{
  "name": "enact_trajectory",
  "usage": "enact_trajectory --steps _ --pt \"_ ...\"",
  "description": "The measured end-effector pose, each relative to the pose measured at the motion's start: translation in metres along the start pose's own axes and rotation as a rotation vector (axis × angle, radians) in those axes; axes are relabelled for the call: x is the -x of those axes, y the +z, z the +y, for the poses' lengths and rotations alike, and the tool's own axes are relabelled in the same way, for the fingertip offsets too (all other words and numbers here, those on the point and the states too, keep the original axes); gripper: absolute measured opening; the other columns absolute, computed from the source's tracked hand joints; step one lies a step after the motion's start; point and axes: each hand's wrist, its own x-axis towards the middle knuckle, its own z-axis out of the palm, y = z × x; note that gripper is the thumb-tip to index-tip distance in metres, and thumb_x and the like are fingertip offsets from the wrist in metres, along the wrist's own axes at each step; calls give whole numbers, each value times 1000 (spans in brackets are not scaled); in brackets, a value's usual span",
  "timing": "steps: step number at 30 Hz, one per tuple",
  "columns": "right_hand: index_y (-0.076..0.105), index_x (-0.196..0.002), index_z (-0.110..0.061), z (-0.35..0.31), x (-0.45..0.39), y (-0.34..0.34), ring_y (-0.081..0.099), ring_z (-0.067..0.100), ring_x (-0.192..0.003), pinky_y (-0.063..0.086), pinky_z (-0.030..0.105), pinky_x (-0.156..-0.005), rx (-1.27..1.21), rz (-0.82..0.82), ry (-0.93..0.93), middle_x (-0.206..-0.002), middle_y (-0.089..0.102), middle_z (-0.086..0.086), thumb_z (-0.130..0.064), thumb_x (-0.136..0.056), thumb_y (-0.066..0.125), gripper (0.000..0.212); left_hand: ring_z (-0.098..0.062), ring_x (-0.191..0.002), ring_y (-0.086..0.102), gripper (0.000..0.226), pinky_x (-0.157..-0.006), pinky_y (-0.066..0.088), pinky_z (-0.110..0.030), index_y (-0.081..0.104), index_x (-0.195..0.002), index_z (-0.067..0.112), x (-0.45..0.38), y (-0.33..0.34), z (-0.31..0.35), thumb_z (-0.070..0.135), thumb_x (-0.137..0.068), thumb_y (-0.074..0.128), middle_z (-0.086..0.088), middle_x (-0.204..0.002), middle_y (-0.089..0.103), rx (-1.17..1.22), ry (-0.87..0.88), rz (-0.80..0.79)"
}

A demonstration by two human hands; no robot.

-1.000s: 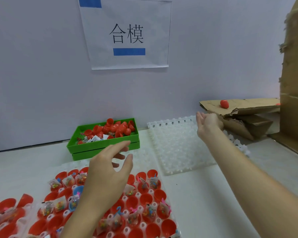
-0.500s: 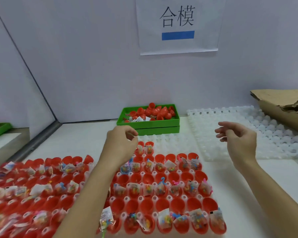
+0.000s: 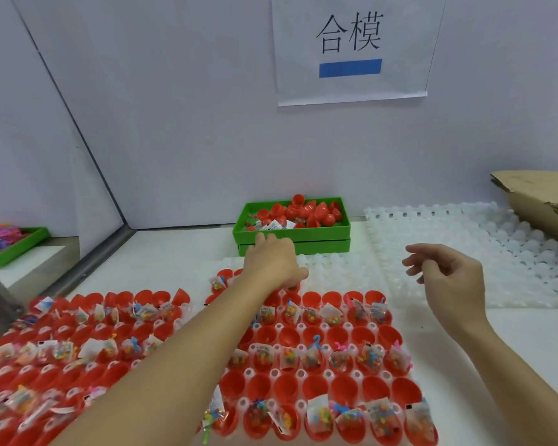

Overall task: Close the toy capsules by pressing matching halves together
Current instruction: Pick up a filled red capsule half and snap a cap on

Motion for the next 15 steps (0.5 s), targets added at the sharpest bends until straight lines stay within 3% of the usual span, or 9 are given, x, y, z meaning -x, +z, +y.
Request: enact_trajectory --steps 3,6,10,13,15 --pt "72 -89 -15 1 -1 -1 63 7 -62 51 12 -60 -15 6 6 -78 72 6 14 -86 40 44 -32 -123 40 31 -95 45 -45 46 -62 14 -2 -2 3 28 -83 64 -9 -104 53 23 6 -63" --pt "72 -89 -17 2 -1 -1 63 7 -62 51 12 -60 -18 8 10 -79 72 5 13 -86 41 44 -31 -122 41 27 -96 47 -44 47 -63 14 -3 -1 5 20 -82 66 -8 -102 55 56 -3 -67" --pt "73 -91 -15 1 0 0 63 5 -63 51 12 -60 -13 6 15 -79 72 5 13 -87 41 43 -30 -113 47 32 -83 48 -41 43 -61 13 -4 -1 9 20 -80 68 -5 -75 50 77 -4 -78" --pt "73 -92 -15 0 1 0 63 4 -63 52 13 -61 -4 6 26 -79 72 4 13 -87 41 42 -23 -73 55 34 -65 51 -38 40 -61 13 -6 3 11 14 -78 69 -6 -64 47 96 9 -45" --pt "73 -93 -15 -1 1 0 64 4 -64 53 14 -62 2 6 31 -80 72 4 12 -88 42 41 -16 -52 41 35 -46 36 -29 40 -62 13 -7 4 11 11 -78 71 0 -58 41 111 18 -14"
